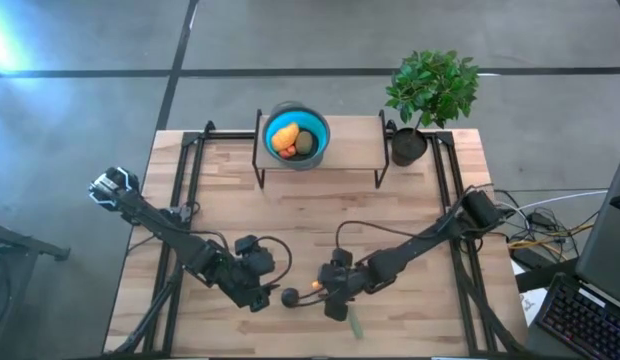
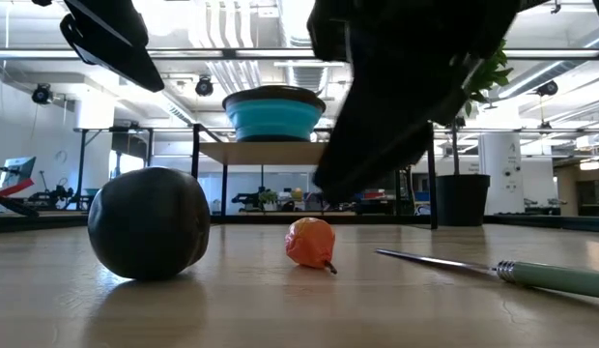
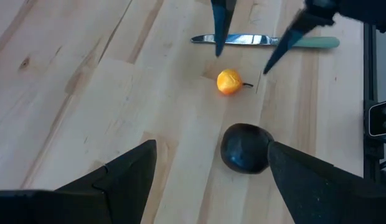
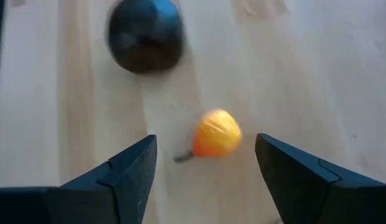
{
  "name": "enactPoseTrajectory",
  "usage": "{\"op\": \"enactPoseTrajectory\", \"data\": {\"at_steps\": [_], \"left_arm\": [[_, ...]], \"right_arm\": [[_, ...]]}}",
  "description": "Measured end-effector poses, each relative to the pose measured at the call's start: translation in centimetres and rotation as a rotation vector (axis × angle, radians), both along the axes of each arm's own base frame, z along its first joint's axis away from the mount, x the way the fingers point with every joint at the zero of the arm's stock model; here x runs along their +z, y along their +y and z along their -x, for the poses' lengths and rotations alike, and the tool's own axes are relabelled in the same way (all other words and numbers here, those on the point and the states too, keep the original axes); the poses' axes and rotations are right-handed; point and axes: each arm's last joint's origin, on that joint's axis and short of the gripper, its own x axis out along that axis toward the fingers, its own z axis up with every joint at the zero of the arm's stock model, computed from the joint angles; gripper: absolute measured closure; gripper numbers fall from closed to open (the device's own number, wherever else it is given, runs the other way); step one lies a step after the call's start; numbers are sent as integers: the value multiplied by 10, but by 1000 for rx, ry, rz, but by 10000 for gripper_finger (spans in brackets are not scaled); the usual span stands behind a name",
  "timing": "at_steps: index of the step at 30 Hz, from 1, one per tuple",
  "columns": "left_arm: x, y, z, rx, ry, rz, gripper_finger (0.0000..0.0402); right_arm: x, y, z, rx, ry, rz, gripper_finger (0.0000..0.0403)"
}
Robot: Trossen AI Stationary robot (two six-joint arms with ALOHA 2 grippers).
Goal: Pick & Place Fruit
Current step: Put the orange pear into the blue strainer bowl
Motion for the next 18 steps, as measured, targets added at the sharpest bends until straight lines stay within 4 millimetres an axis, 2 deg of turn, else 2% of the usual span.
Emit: {"op": "enactPoseTrajectory", "data": {"at_steps": [9, 18], "left_arm": [[0, 0, 0, 2, 0, 2, 90], [0, 0, 0, 2, 1, 1, 90]], "right_arm": [[-11, 11, -20, 42, 9, 61, 160], [-15, 11, -22, 8, 65, 107, 133]]}}
